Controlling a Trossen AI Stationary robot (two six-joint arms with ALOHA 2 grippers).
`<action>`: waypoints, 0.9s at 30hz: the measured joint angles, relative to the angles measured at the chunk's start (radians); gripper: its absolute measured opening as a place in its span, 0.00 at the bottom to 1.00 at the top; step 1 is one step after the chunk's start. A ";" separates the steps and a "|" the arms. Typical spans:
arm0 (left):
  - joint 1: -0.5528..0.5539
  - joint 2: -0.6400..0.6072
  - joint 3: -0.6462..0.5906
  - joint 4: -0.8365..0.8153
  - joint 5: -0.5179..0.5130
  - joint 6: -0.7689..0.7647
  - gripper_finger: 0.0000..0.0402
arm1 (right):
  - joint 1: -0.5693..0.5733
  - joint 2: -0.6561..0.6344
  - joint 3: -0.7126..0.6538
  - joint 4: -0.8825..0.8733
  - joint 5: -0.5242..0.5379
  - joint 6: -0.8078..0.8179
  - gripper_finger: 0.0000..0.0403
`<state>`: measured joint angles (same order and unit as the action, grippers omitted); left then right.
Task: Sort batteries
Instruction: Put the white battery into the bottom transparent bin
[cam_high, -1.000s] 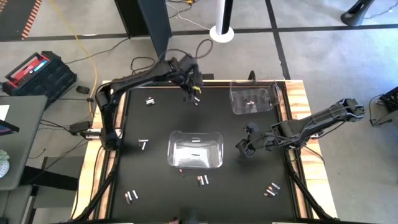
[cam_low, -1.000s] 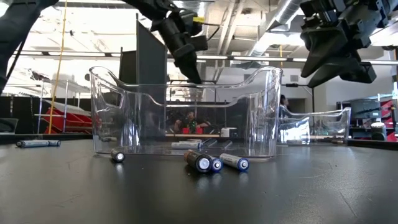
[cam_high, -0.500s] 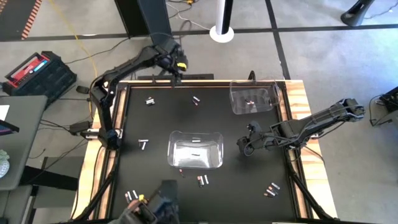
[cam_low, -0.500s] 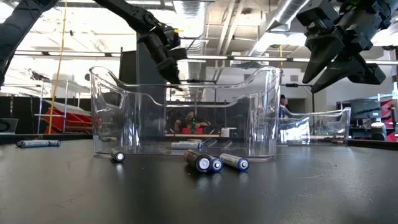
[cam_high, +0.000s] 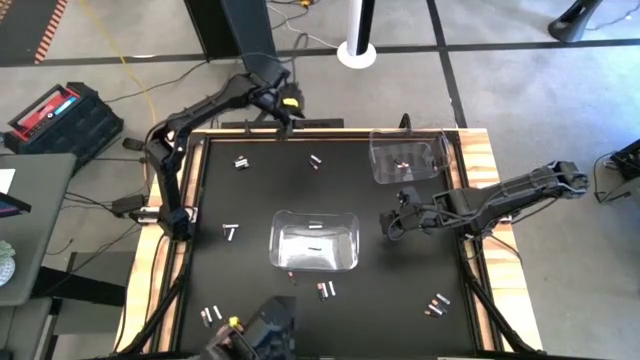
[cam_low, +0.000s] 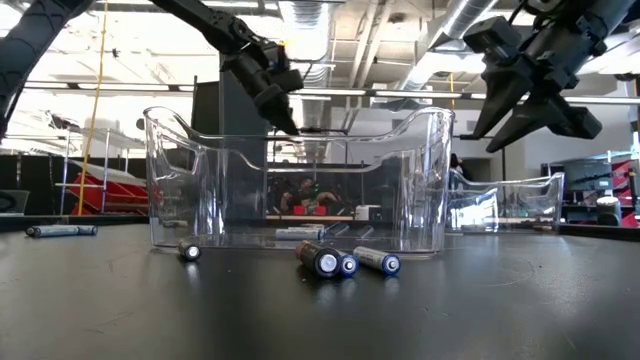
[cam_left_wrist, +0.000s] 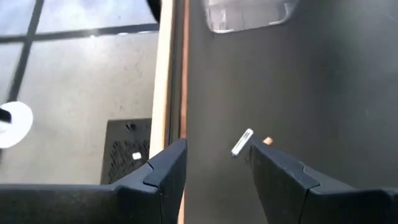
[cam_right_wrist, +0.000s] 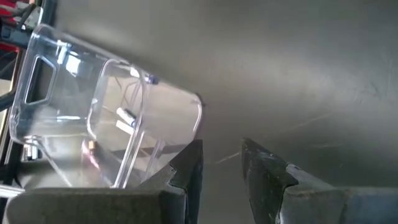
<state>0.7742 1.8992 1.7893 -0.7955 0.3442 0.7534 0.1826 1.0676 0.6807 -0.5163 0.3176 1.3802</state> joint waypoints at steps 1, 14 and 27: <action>-0.019 0.000 0.000 0.010 -0.035 0.009 0.41 | -0.007 0.000 0.000 0.001 0.000 -0.008 0.32; -0.138 0.208 -0.002 0.043 -0.223 -0.035 0.41 | -0.024 0.000 0.000 0.011 0.000 -0.046 0.32; -0.190 0.399 0.131 -0.005 -0.271 -0.147 0.41 | 0.041 0.000 0.000 0.034 0.000 -0.042 0.32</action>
<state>0.5845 2.2981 1.9203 -0.8008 0.0736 0.6062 0.2238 1.0676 0.6807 -0.4828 0.3171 1.3377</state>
